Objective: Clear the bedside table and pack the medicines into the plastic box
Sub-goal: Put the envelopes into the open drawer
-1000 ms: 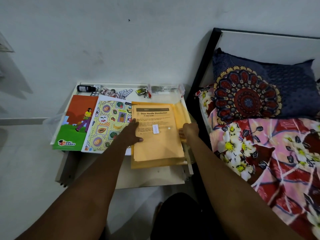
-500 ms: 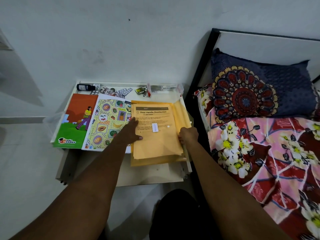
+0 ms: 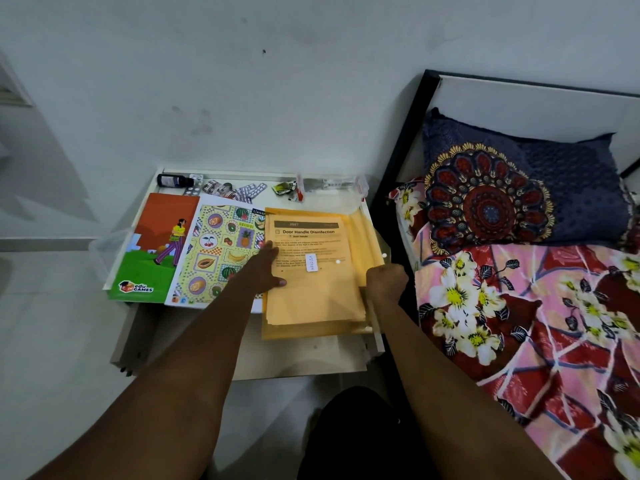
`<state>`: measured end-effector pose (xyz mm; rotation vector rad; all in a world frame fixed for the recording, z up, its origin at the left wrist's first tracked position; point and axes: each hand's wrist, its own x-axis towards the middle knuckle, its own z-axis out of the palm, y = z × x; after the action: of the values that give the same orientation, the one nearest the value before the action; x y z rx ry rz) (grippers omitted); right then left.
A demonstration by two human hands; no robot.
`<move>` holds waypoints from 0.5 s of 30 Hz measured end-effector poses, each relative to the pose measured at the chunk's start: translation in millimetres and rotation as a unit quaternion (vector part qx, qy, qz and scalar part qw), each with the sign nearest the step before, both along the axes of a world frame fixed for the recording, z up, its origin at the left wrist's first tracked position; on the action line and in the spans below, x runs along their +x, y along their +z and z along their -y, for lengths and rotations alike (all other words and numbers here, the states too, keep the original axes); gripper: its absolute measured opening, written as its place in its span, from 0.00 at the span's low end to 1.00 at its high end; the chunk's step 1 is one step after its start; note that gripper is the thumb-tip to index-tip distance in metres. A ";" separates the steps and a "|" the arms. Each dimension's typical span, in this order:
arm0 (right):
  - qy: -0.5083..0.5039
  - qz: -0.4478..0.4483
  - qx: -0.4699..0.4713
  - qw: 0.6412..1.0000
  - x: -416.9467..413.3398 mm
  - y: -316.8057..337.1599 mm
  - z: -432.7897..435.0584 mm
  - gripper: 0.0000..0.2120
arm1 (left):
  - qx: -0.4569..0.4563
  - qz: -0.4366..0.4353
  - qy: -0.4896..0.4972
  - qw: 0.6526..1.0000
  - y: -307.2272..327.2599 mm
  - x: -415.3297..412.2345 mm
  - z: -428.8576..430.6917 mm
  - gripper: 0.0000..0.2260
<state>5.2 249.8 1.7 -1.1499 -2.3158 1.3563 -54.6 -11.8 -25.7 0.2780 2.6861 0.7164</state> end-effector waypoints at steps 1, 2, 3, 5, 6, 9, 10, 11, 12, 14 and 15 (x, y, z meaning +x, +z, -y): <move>0.003 -0.021 0.049 0.999 -1.5 3.0 -2.2 0.14 | -0.001 0.001 0.000 1.000 0.0 0.0 0.3 0.44; 0.011 -0.034 0.101 0.994 -3.1 4.3 -4.7 0.16 | -0.001 0.003 0.001 1.000 -0.2 -0.1 0.2 0.44; 0.013 -0.041 0.141 0.989 -5.7 4.3 -7.1 0.19 | 0.000 0.003 0.002 1.000 -0.6 -0.3 0.8 0.44; 0.012 -0.036 0.136 0.990 -11.1 4.3 -11.2 0.23 | -0.004 0.001 0.000 1.000 -1.5 -0.5 1.0 0.44; 0.028 -0.023 0.111 0.993 -13.8 3.5 -11.2 0.23 | -0.004 0.002 -0.001 1.000 -1.8 -0.9 1.2 0.44; 0.107 -0.005 0.110 0.988 -17.8 -0.1 3.1 0.21 | 0.008 0.001 0.001 1.000 -3.5 -1.5 1.1 0.44; 0.134 0.012 0.131 0.982 -18.6 -0.8 9.9 0.25 | 0.009 0.001 0.003 1.000 -3.7 -1.9 1.2 0.44; 0.162 0.039 0.161 0.973 -18.7 -1.1 15.7 0.28 | 0.009 0.002 0.003 1.000 -3.7 -2.6 2.0 0.44; 0.189 0.064 0.202 0.959 -18.4 -3.0 19.3 0.28 | 0.010 0.004 0.003 1.000 -4.1 -3.1 2.1 0.44; 0.234 0.066 0.264 0.933 -19.3 -8.3 23.6 0.18 | 0.011 0.003 0.004 1.000 -5.0 -3.1 2.2 0.44; 0.252 0.060 0.284 0.923 -20.0 -10.9 25.2 0.14 | 0.009 0.002 0.002 1.000 -5.0 -3.3 2.3 0.44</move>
<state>-14.8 224.7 -9.2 -0.4837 -2.9374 0.6296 -57.9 -14.1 -30.7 0.2760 2.6777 0.7413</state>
